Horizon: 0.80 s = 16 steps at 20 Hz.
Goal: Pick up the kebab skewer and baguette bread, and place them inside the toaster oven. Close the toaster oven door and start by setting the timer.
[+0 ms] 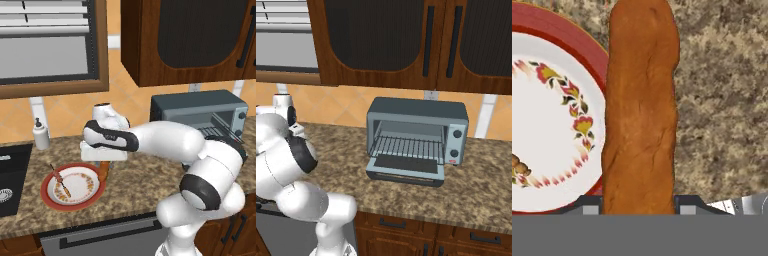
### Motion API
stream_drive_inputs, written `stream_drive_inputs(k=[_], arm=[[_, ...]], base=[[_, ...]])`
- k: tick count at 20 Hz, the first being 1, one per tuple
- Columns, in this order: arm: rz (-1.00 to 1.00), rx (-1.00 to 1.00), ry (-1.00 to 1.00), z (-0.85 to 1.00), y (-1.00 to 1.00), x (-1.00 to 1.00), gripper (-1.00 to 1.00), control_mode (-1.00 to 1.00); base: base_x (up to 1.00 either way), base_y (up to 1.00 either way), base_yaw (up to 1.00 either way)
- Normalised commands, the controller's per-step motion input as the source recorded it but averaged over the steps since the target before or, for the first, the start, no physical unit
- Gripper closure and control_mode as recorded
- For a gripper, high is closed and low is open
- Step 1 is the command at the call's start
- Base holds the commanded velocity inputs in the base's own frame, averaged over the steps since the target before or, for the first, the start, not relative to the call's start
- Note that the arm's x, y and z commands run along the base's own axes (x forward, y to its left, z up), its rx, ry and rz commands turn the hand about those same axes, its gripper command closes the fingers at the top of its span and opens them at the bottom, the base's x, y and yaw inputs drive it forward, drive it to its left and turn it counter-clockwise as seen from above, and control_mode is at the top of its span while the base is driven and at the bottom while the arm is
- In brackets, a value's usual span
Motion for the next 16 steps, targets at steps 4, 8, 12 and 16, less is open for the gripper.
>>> stream_drive_inputs(k=[4, 8, 12, 16], arm=[[-0.23, 0.11, 0.00, 0.38, -1.00, -0.23, 1.00, -1.00], [-0.10, 0.01, -0.05, 0.18, -0.99, -0.23, 1.00, -1.00], [-0.22, 0.00, -0.06, 0.10, -0.86, -0.04, 1.00, -1.00], [-0.30, 0.00, -0.02, 0.19, -0.89, 0.00, 1.00, -1.00]], base=[[0.00, 0.00, 0.00], [0.00, 0.00, 0.00], [0.00, 0.00, 0.00], [0.00, 0.00, 0.00]])
